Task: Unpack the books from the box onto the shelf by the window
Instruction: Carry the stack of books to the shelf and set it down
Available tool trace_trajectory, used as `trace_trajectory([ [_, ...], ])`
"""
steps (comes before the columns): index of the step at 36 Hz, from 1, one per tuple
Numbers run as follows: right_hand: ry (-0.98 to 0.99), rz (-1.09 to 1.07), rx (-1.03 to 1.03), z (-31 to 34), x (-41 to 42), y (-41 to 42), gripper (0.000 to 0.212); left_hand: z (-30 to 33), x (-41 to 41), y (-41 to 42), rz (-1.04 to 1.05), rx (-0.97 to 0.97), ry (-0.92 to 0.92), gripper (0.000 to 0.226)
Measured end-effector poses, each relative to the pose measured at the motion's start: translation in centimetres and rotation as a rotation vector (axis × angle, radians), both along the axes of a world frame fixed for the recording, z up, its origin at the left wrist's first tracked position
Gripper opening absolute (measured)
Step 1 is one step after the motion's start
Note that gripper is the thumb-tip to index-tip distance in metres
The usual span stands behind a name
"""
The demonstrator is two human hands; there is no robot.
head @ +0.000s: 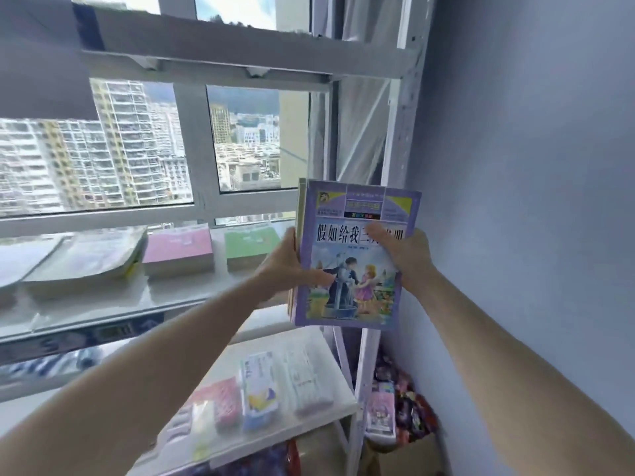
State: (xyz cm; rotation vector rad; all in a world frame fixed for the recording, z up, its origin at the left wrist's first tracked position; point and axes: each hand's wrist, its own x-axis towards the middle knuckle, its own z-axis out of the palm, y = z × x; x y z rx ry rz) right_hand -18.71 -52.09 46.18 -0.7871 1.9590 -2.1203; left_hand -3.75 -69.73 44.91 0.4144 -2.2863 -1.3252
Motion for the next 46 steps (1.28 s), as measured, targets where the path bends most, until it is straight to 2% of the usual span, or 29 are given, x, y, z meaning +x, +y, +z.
trace_trajectory([
  [2, 0.082, 0.006, -0.071, 1.1, -1.4, -2.0, 0.088, 1.2, -1.4, -1.9, 0.020, -0.068, 0.044, 0.089],
  [3, 0.104, 0.014, -0.095, 1.5, -2.0, -2.9, 0.078, 1.7, -2.1, -2.8, 0.024, -0.084, 0.063, 0.089],
  [9, 0.193, 0.094, -0.164, 2.1, -6.5, -7.7, 0.051, 1.9, -6.8, -7.2, 0.078, -0.133, 0.127, 0.088],
  [13, 0.201, 0.122, -0.164, 1.1, -10.3, -10.6, 0.057, 0.8, -9.8, -9.3, 0.114, -0.117, 0.133, 0.086],
  [17, 0.169, 0.172, -0.157, -0.2, -12.8, -12.9, 0.048, -0.5, -11.9, -11.1, 0.143, -0.089, 0.120, 0.083],
  [21, 0.153, 0.204, -0.134, -2.2, -14.3, -14.5, 0.067, -2.7, -13.0, -12.2, 0.162, -0.064, 0.110, 0.086],
  [25, 0.169, 0.227, -0.123, -3.3, -15.6, -15.4, 0.073, -4.1, -13.7, -13.1, 0.144, -0.020, 0.152, 0.089],
  [29, 0.111, 0.295, -0.037, -5.1, -16.1, -16.0, 0.085, -6.4, -14.1, -12.5, 0.095, 0.166, 0.214, 0.076],
  [31, 0.105, 0.239, 0.001, -5.9, -15.7, -16.3, 0.089, -7.5, -14.5, -12.0, 0.140, 0.200, 0.256, 0.070],
  [34, 0.139, 0.144, -0.005, -5.7, -15.5, -16.9, 0.072, -7.4, -15.2, -12.0, 0.175, 0.322, 0.282, 0.064],
  [35, 0.127, 0.127, 0.009, -5.4, -15.7, -17.2, 0.070, -6.9, -15.5, -12.3, 0.178, 0.355, 0.260, 0.064],
  [39, -0.024, 0.100, 0.195, -3.0, -18.0, -19.7, 0.099, -3.1, -17.3, -13.8, 0.217, 0.508, 0.077, 0.067],
  [42, -0.145, 0.111, 0.347, -1.7, -20.5, -21.8, 0.104, -1.1, -18.9, -14.9, 0.212, 0.650, -0.072, 0.043],
  [44, -0.203, 0.168, 0.447, -1.6, -22.0, -23.2, 0.099, -1.2, -19.9, -15.5, 0.241, 0.644, -0.165, 0.035],
  [46, -0.259, 0.191, 0.533, -2.2, -23.3, -24.5, 0.107, -2.0, -20.8, -16.2, 0.302, 0.601, -0.239, 0.044],
])
